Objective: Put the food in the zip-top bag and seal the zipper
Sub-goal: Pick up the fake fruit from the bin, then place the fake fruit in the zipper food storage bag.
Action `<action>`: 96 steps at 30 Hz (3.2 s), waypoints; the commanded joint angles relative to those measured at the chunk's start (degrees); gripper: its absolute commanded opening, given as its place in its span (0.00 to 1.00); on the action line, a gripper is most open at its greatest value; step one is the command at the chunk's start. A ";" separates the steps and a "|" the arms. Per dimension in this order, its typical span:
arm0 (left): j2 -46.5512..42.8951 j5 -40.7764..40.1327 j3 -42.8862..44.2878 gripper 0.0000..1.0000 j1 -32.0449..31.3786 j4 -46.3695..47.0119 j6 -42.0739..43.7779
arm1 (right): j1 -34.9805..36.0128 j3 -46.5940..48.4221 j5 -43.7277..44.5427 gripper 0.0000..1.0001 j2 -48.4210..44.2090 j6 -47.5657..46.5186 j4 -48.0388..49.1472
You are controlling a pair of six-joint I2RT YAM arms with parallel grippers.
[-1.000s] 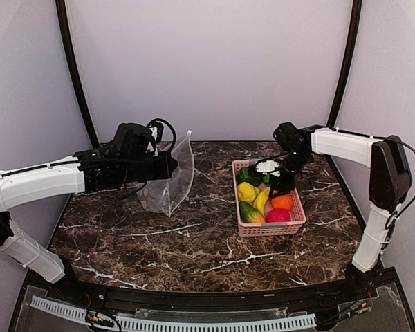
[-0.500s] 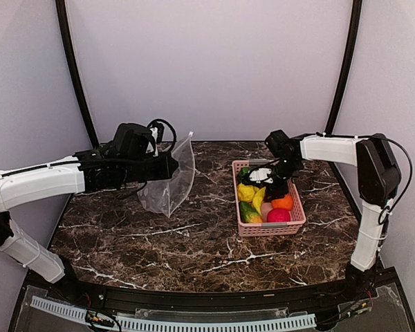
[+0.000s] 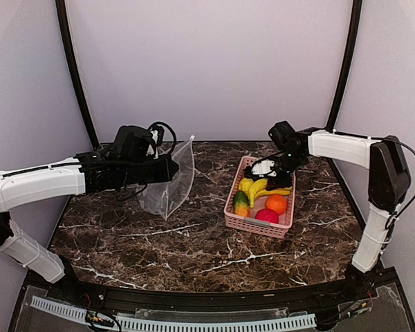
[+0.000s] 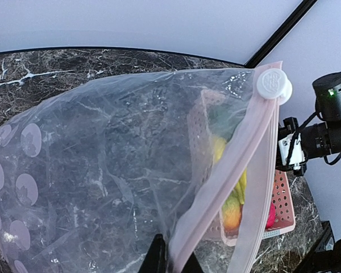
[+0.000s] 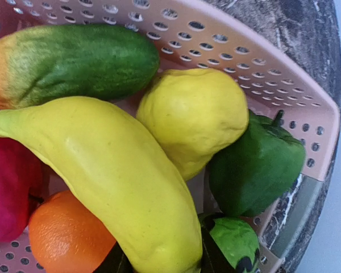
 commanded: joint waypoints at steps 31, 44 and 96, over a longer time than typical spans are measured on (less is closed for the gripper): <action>2.67 -1.62 -0.01 0.03 0.20 8.35 -4.45 | 11.98 23.95 -57.57 0.11 2.86 59.80 -2.83; -0.01 -6.71 -2.65 0.01 -0.33 12.65 -3.34 | 13.58 18.24 -41.09 0.07 5.25 78.59 0.97; 0.48 -4.29 4.34 0.01 3.33 0.35 -4.03 | 5.33 23.15 -41.26 0.59 -6.20 60.50 -4.98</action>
